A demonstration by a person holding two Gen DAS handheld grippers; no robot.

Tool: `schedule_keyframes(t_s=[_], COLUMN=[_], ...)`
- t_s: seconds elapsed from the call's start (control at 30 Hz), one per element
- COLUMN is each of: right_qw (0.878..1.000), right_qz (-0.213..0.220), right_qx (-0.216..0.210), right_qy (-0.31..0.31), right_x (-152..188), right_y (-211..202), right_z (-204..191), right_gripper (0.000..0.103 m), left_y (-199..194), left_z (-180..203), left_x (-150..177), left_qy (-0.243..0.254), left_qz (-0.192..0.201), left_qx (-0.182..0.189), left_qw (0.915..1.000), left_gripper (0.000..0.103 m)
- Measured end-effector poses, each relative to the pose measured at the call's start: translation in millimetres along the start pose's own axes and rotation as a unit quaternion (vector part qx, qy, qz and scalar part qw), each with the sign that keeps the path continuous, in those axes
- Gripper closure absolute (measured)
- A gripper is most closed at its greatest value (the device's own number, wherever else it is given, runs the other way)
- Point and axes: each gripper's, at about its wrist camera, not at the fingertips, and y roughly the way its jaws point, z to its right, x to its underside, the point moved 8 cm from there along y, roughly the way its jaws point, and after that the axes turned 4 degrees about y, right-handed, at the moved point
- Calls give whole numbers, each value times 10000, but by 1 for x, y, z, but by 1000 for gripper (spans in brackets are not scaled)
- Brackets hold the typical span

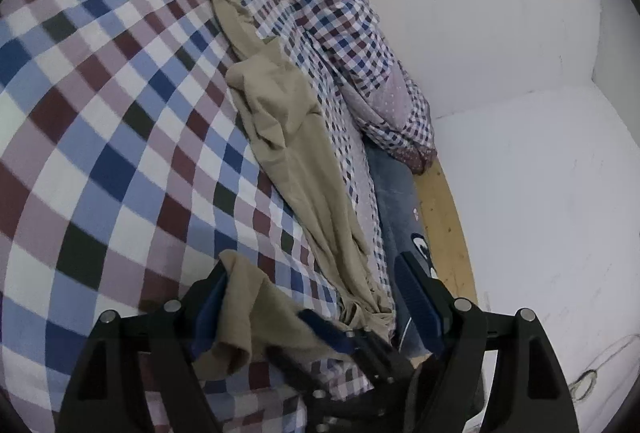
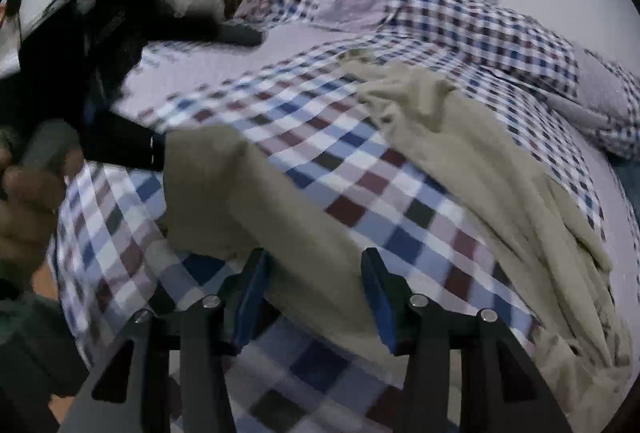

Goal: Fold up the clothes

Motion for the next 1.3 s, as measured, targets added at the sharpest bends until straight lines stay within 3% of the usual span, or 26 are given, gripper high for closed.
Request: schedule_keyframes(t_s=[0.03, 0.1, 0.17, 0.23, 0.37, 0.53, 0.63, 0.7, 0.77, 0.87, 1.13, 1.23, 1.3], right_qw=[10000, 10000, 9996, 9989, 9956, 9834, 9722, 9631, 9526, 9361, 9604, 9726, 9818], right_qz=[-26, -31, 39, 152, 322, 391, 464, 512, 560, 637, 962, 568, 47], right_qx=[16, 71, 277, 422, 748, 1314, 1631, 1840, 2046, 2343, 1926, 1660, 1495], right_qy=[-29, -33, 32, 139, 454, 1185, 1615, 1899, 2180, 2545, 1771, 1527, 1168], right_x=[3, 6, 5, 3, 3, 14, 19, 22, 26, 31, -46, -65, -68], right_y=[4, 8, 4, -6, -31, -61, -78, -90, -102, -118, -109, -97, -79], right_z=[1, 5, 17, 30, 63, 121, 149, 168, 187, 212, 145, 123, 109], right_gripper=[52, 62, 92, 96, 98, 97, 94, 85, 51, 35, 33, 31, 31], left_y=[1, 4, 8, 14, 6, -11, -19, -23, -26, -29, -47, -53, -56], left_z=[2, 3, 3, 4, 0, -17, -23, -25, -27, -32, -49, -53, -53], left_x=[-1, -3, -4, -4, -13, -28, -33, -36, -37, -41, -53, -56, -58], left_qy=[29, 9, -39, -146, 77, -315, -456, -530, -589, -703, -1050, -1184, -1259], left_qz=[20, 41, 50, 1, 392, 751, 932, 983, 1021, 1090, 1291, 1336, 1348], left_qx=[-2, 37, 102, 270, -167, -145, -137, -78, -56, -32, 87, 169, 258], left_qw=[10000, 10000, 9999, 9995, 9991, 9966, 9945, 9937, 9930, 9915, 9860, 9838, 9825], left_gripper=[21, 21, 21, 21, 20, 20, 19, 19, 19, 19, 19, 19, 19])
